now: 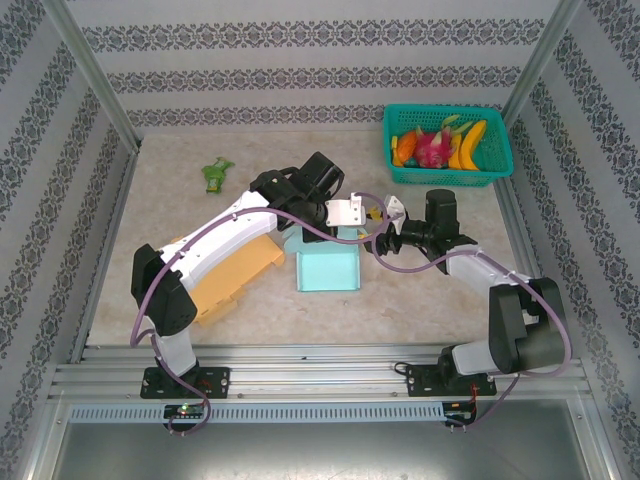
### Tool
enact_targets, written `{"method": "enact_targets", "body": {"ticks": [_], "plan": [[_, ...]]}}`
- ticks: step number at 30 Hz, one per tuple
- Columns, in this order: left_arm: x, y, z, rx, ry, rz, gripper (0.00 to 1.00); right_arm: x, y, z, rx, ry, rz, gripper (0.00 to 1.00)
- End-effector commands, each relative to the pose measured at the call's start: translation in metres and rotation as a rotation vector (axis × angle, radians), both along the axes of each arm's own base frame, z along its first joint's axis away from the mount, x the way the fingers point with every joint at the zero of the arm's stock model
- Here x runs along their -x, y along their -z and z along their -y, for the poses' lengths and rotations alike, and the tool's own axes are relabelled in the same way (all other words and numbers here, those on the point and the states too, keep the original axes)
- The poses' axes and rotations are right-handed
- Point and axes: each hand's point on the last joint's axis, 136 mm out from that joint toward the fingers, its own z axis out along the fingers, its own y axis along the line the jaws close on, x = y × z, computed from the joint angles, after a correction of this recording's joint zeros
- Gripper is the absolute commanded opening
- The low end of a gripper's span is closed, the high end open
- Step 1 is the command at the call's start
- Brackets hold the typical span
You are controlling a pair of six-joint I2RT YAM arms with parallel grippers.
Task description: Fold the paper box
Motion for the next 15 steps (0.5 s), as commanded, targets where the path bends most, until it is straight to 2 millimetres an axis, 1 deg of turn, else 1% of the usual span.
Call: {"method": "enact_targets", "body": {"ticks": [1,4,5,7,8,15], "plan": [[-0.006,-0.007,0.011,0.059,0.026,0.017,0.0,0.009,-0.013,-0.01,-0.044,-0.101,0.033,0.62],[-0.003,-0.009,0.012,0.07,0.034,0.006,0.0,0.01,-0.011,-0.012,-0.037,-0.108,0.04,0.61],[-0.001,-0.01,0.012,0.074,0.038,0.003,0.0,0.01,-0.01,-0.012,-0.039,-0.111,0.037,0.59],[0.001,-0.013,0.014,0.087,0.049,-0.004,0.0,0.011,-0.011,-0.015,-0.04,-0.123,0.04,0.58],[0.004,-0.014,0.016,0.096,0.057,-0.01,0.0,0.014,-0.011,-0.016,-0.041,-0.137,0.049,0.56],[0.014,-0.02,0.02,0.133,0.103,-0.019,0.0,0.021,-0.015,-0.023,-0.044,-0.174,0.073,0.56]]}}
